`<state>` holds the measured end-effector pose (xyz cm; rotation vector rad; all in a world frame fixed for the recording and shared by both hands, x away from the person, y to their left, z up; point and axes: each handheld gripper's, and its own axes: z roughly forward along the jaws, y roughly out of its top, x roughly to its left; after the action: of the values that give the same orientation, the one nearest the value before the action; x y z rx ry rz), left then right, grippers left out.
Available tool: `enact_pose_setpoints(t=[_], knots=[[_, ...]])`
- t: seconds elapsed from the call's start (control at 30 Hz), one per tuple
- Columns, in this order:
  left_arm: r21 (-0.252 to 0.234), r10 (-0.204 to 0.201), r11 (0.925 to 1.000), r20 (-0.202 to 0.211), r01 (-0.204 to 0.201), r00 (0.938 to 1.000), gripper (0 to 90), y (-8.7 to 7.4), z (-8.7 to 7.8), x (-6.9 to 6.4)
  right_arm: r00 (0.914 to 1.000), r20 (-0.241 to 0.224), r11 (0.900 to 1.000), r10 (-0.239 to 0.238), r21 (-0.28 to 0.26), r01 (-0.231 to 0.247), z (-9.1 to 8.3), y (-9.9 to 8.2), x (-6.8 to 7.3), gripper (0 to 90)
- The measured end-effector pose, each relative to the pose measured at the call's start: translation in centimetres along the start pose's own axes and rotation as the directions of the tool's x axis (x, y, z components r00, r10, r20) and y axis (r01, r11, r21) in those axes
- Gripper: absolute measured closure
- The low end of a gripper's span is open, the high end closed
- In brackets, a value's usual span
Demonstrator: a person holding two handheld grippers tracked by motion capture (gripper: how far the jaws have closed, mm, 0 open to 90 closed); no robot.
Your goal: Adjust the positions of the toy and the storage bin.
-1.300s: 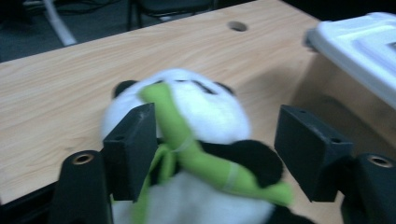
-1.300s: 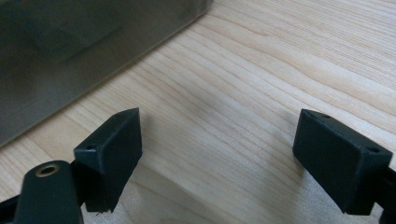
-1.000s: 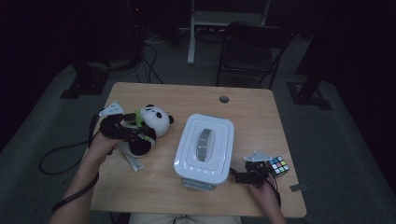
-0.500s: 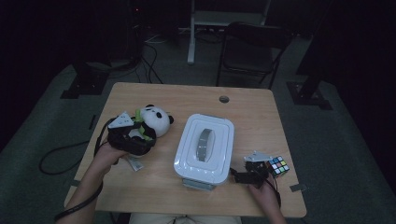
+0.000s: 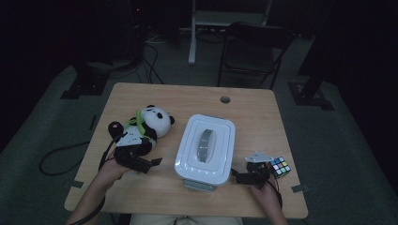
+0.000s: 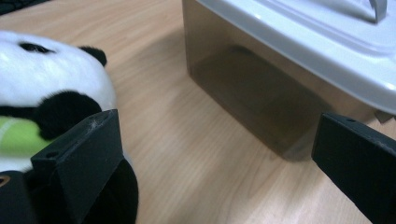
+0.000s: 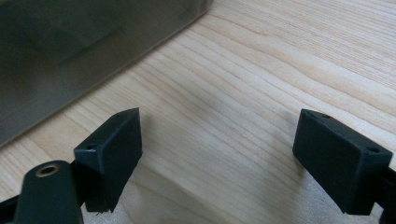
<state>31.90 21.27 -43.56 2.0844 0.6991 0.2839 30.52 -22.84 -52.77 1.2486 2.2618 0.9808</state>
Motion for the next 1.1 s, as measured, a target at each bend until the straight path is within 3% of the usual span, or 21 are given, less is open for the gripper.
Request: enact_pose_setpoints(t=[0.27, 0.4, 0.67, 0.9, 1.1], knots=[[0.018, -0.009, 0.9998, 0.019, 0.009, 0.9998, 2.7, -1.7, 0.5, -0.6, 1.0, 0.0, 1.0, 0.0, 0.0, 0.0, 0.0, 0.0, 0.0, 15.3], [0.049, -0.014, 0.9987, 0.022, 0.013, 0.9997, 2.7, -2.9, 0.9, -0.8, 1.0, 0.0, 1.0, 0.0, -0.001, 0.0, 0.0, 0.0, 0.0, 15.3], [0.092, -0.026, 0.9954, -0.026, 0.028, 0.9993, 3.5, -4.9, 1.4, -0.7, 1.0, 0.0, 1.0, -0.001, 0.0, 0.001, 0.0, 0.0, 0.0, 15.1], [0.171, -0.048, 0.9836, -0.06, 0.058, 0.997, 3.5, -6.2, 2.4, -0.3, 1.0, 0.003, 1.0, 0.003, 0.001, -0.003, 0.0, 0.0, 0.1, 14.5], [0.187, -0.055, 0.9796, -0.1, 0.073, 0.9935, 3.5, -6.9, 2.6, 0.1, 1.0, 0.007, 1.0, 0.007, 0.001, -0.007, 0.0, 0.0, 0.1, 14.6]])
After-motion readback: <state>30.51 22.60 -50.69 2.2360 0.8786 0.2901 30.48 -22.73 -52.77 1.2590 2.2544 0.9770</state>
